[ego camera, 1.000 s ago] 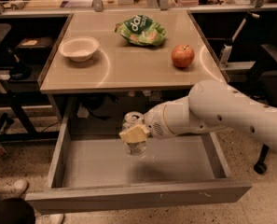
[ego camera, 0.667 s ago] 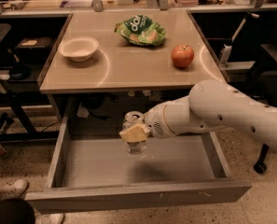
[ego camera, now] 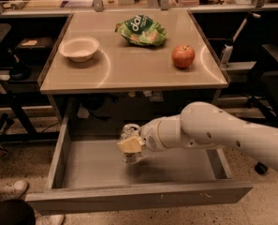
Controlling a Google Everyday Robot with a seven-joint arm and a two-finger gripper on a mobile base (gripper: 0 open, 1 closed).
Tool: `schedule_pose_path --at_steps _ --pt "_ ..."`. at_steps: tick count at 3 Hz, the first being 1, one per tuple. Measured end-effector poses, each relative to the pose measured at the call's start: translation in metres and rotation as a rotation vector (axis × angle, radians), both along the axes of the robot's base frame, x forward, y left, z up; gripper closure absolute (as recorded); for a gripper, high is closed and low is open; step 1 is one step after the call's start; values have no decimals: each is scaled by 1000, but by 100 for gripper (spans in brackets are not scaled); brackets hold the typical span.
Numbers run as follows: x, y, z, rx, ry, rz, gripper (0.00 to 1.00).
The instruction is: Place 7up can into top drawer
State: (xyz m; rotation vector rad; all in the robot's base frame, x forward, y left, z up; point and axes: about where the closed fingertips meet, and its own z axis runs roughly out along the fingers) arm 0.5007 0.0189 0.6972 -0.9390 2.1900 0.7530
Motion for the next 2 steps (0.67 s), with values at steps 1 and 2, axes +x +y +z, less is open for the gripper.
schedule_pose_path --at_steps 1,2 --pt "16 -2 -23 -10 -40 -66 100" --pt "35 -8 -31 -38 -97 -116 100"
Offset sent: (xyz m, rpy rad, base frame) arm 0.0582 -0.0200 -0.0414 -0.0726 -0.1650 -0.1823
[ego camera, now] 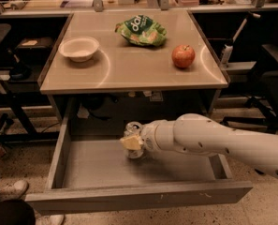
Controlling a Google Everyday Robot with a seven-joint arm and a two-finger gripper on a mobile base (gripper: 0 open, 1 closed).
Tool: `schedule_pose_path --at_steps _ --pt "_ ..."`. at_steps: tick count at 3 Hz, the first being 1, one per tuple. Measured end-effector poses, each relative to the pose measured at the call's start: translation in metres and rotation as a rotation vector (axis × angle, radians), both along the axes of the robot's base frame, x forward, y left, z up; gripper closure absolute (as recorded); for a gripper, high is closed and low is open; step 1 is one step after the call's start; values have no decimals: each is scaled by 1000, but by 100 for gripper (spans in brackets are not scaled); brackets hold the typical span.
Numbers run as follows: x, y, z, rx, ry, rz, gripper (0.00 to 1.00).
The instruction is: Place 7up can into top drawer
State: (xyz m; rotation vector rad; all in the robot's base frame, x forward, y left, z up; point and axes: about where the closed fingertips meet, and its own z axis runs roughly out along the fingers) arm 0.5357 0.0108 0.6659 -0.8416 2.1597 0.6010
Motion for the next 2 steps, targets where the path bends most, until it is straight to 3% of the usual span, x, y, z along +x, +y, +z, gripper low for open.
schedule_pose_path --at_steps 2 --pt "17 -12 -13 -24 -85 -120 100"
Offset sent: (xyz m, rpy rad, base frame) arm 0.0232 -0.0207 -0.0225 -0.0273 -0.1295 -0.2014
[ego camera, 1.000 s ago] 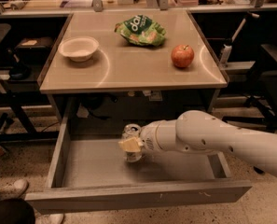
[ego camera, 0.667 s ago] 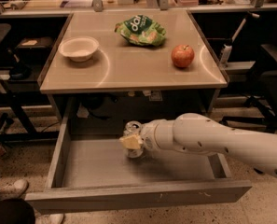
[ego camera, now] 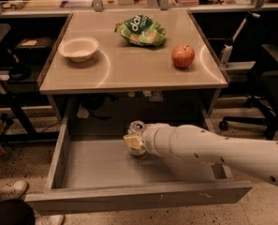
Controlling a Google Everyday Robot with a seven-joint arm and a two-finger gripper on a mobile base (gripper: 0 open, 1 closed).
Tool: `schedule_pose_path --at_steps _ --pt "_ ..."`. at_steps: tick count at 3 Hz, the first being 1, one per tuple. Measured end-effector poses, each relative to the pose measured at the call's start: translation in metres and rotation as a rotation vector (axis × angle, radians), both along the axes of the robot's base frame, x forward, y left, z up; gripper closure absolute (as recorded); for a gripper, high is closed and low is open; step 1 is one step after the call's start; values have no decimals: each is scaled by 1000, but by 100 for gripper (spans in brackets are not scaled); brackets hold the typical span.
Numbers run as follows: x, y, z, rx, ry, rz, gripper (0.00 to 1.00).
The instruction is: Place 7up can into top drawer
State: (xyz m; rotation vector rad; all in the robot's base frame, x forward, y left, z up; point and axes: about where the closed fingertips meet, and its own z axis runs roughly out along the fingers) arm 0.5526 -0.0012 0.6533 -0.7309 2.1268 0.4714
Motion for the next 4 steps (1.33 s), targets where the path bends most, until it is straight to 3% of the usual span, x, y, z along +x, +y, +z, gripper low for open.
schedule_pose_path --at_steps 2,4 --pt "3 -9 -13 28 -43 -99 100" --pt "3 -9 -12 28 -43 -99 57"
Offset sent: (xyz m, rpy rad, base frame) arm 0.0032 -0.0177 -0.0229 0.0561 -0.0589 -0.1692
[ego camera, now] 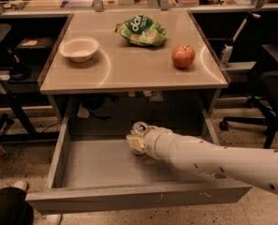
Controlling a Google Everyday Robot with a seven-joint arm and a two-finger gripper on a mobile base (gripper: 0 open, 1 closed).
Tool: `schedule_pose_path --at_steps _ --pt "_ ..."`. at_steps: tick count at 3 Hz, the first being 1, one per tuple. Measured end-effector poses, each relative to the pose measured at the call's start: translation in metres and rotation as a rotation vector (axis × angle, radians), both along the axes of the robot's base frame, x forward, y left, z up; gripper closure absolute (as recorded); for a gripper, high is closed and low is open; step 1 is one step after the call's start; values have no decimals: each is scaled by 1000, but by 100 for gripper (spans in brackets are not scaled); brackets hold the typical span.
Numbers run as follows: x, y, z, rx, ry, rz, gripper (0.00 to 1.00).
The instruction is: Place 7up can into top drawer
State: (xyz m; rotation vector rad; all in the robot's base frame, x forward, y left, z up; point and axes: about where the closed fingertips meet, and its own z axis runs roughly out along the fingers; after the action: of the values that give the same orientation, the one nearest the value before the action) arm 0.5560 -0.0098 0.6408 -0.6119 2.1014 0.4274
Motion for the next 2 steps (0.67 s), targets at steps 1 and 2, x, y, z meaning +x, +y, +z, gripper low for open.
schedule_pose_path --at_steps 1,2 --pt "0 0 0 0 0 0 34" --pt "0 0 0 0 0 0 11"
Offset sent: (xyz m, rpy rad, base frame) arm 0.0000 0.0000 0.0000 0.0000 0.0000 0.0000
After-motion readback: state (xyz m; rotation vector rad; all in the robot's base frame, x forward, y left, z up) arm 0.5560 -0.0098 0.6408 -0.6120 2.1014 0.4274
